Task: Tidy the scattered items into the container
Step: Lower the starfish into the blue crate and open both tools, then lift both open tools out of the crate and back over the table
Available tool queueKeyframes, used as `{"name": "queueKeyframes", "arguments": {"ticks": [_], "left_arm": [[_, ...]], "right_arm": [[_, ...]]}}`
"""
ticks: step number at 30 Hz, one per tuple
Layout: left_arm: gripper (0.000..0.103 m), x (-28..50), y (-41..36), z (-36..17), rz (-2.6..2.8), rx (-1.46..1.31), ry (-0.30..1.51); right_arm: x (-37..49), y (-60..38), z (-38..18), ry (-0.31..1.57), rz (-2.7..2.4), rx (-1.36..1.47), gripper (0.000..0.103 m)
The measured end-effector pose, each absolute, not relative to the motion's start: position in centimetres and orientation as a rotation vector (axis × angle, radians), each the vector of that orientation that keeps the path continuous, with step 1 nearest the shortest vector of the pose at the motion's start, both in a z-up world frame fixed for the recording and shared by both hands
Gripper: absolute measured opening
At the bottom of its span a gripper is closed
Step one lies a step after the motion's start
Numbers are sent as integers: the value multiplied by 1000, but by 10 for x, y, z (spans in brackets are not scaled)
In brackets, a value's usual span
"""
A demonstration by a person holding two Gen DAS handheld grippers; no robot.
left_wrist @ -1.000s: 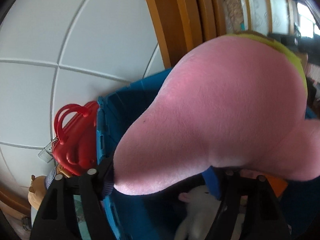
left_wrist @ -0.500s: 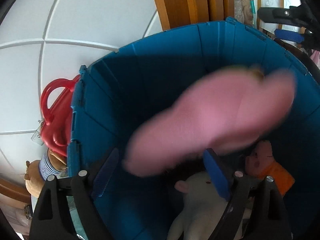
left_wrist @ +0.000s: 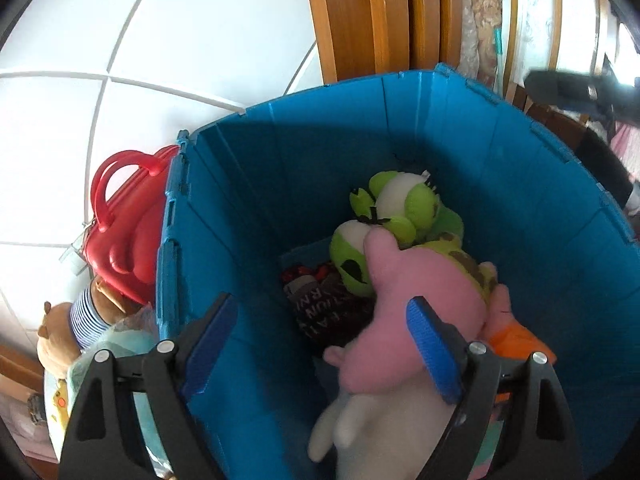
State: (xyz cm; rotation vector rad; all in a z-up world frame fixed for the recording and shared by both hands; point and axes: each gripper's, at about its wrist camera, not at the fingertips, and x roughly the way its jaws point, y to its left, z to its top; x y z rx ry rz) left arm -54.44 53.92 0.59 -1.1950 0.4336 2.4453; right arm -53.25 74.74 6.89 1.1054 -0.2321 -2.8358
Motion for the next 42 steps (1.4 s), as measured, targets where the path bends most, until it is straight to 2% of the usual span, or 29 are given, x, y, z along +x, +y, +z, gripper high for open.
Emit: {"name": "queueKeyframes", "arguments": {"ticks": [19,30,39,41,42], "left_arm": [[87,-434,508,42,2471,-1062,312],[87,-350,475,46,2545,-946,247],[87,-294,443,39,2614,-859,210],[91,-283,431,37,2616,-841,180],[99,-277,424,36,2619,-832,168]], "right_arm": [[-405,708,79,-119,-2891,1095,102],[-307,676,69,15,-2991,983,102],[-238,652,59,-5,-3095,855,102],[-226,645,58,-22,-3113,833,102],[-220,641,58,-26,-3122,821,102]]}}
